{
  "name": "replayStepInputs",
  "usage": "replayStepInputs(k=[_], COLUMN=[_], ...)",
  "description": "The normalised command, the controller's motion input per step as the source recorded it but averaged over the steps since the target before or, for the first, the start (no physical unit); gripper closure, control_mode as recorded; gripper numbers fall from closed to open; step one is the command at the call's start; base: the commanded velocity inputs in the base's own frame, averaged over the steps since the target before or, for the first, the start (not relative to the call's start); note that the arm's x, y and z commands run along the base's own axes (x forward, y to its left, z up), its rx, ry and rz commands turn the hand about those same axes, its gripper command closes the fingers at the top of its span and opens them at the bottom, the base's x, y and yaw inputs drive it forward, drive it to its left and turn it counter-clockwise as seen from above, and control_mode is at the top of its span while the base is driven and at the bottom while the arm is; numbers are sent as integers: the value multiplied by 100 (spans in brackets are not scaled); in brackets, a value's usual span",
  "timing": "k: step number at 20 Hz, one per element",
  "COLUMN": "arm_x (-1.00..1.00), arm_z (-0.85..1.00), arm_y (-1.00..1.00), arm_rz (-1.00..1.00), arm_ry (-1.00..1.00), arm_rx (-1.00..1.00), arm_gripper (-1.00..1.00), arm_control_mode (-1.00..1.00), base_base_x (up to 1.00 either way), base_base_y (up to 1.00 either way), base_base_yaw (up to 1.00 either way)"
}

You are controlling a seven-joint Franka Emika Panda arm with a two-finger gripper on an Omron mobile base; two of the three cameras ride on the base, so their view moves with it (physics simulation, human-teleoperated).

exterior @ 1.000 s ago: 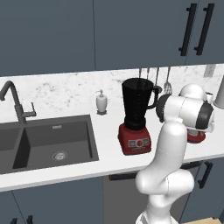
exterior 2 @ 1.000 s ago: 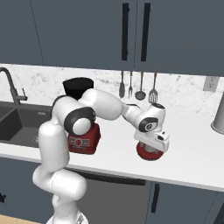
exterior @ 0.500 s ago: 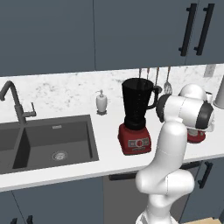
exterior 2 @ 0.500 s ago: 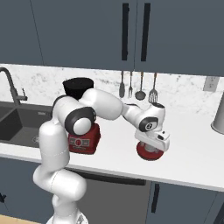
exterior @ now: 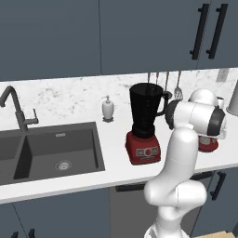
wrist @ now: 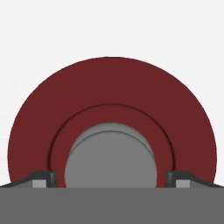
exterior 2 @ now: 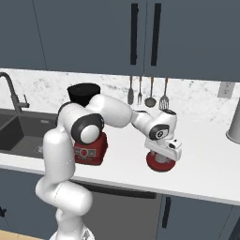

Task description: Close the lid blender by securely placing the lid on top.

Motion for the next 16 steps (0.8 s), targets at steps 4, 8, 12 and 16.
replayStepInputs(k=[4, 8, 12, 16], arm_x=[1, 0, 0, 0], arm_z=[-18, -28, -6, 0], arm_y=[0, 0, 0, 0], arm_rz=[0, 0, 0, 0], arm_ry=[0, 0, 0, 0], arm_rx=[0, -3, -1, 0], arm_gripper=[-100, 100, 100, 100], arm_control_mode=[-100, -100, -100, -100], base_base_x=[0, 0, 0, 0], base_base_y=[0, 0, 0, 0], base_base_yaw=[0, 0, 0, 0])
